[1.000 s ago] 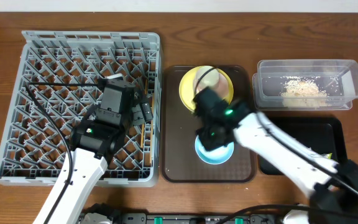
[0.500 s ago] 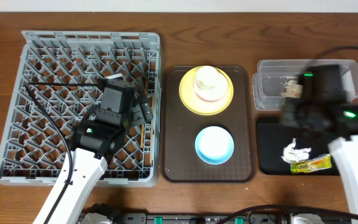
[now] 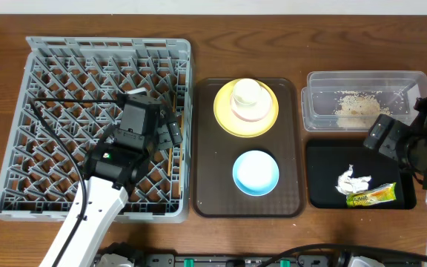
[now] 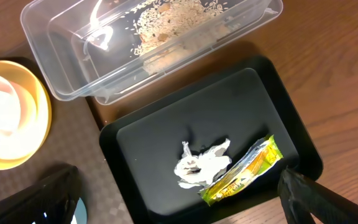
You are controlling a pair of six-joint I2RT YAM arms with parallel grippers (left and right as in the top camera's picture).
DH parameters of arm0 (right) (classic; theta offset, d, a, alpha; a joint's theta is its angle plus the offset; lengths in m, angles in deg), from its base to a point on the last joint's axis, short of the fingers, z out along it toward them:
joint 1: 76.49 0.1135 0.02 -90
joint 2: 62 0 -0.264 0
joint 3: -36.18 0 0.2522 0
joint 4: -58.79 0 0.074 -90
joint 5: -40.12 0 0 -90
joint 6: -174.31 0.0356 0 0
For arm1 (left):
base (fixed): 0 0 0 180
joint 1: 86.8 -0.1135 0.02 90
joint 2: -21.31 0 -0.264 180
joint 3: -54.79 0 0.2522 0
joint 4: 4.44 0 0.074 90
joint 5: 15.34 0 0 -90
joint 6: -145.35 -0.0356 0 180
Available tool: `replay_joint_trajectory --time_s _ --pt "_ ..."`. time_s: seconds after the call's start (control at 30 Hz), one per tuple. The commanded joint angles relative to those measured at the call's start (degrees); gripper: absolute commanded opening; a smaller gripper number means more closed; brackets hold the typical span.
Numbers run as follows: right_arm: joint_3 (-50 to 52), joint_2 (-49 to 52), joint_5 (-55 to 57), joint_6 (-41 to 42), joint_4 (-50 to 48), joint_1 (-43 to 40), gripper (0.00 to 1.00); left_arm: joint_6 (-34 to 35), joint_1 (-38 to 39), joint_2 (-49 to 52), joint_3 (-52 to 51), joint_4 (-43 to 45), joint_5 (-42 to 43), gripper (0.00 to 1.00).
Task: Sort waste into correct bins and load items into the dishwasher
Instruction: 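Retract the right gripper to the right side above the black tray, then swing the left gripper from the rack over the white cup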
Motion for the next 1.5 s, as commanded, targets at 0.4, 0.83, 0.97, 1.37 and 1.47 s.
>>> replay_joint_trajectory --time_s 0.4,0.83,0.97,1.37,1.47 --pt "-0.7 -0.2 0.0 0.0 0.1 -0.5 0.99 0.1 -0.2 -0.3 0.8 -0.2 0.1 0.93" --pt "-0.7 -0.2 0.0 0.0 0.1 -0.5 0.99 0.6 2.2 -0.3 2.1 7.6 21.6 0.27" --pt "-0.7 -0.2 0.0 0.0 0.1 -0.5 0.99 2.5 4.6 0.5 6.4 6.8 21.6 0.19" --pt "-0.7 -0.2 0.0 0.0 0.1 -0.5 0.99 -6.0 8.0 26.4 52.5 -32.0 17.4 0.15" --pt "-0.7 -0.2 0.0 0.0 0.1 -0.5 0.99 -6.2 9.2 33.9 59.6 -37.7 17.5 0.22"
